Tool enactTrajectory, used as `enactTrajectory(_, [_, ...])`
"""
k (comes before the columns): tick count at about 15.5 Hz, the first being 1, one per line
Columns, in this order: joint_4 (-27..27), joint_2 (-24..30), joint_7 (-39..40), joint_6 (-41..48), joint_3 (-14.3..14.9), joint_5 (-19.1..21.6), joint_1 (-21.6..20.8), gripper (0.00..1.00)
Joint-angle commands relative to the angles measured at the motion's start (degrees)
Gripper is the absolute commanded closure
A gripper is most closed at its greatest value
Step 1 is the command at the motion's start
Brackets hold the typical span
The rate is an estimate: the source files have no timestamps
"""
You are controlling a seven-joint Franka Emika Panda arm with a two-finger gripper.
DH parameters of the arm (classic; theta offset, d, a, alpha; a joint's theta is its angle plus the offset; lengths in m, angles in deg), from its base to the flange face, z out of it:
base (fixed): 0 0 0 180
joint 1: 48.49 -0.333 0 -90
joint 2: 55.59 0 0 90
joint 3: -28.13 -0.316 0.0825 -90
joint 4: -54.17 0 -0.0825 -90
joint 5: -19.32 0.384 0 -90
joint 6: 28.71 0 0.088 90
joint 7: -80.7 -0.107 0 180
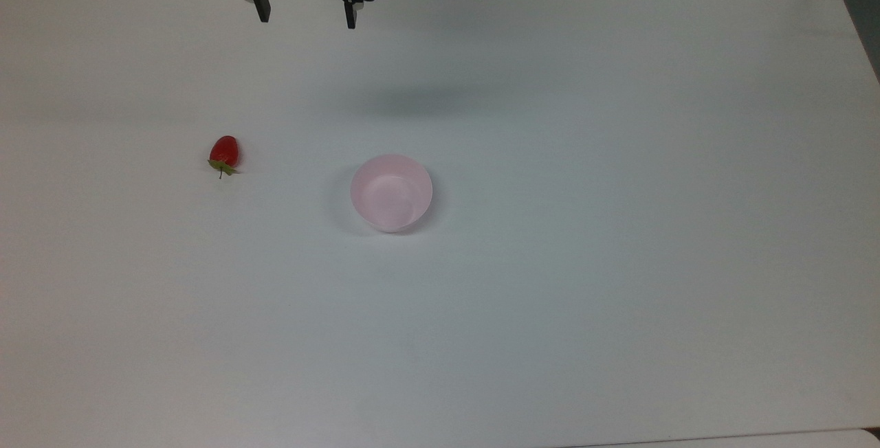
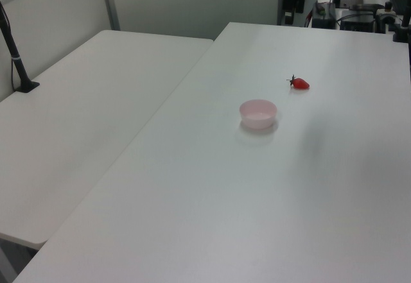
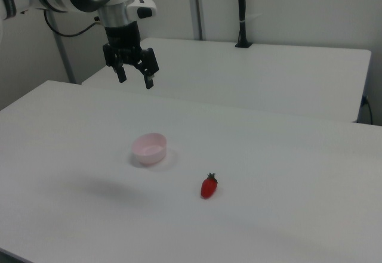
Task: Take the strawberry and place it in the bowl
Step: 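Move the gripper toward the red strawberry, then lower the gripper onto the strawberry and close to grasp it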
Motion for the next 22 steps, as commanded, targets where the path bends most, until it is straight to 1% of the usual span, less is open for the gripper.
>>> enactTrajectory(1, [-1.09,0.52,1.34,-1.19,0.29,0.47,-0.08,0.00])
enactTrajectory(9, [-1.17,0.17,1.34,-1.19,0.29,0.47,0.35,0.00])
enactTrajectory(11, [-1.17,-0.27,1.86,-1.11,0.29,0.47,2.28,0.00])
enactTrajectory(15, [-1.61,-2.37,8.62,-1.55,0.29,0.12,7.38,0.00])
enactTrajectory(16, [-2.31,-2.72,10.81,-1.72,0.29,-0.49,8.61,0.00])
enactTrajectory(17, [-3.53,-2.90,13.44,-2.24,0.29,-1.62,9.58,0.00])
enactTrajectory(18, [-6.59,-3.08,15.73,-4.95,0.29,-2.68,10.72,0.00])
enactTrajectory(19, [-9.32,-3.08,16.19,-8.19,0.29,-3.21,11.34,0.00])
enactTrajectory(22, [-16.62,-3.86,16.28,-17.61,0.29,-7.07,12.83,0.00])
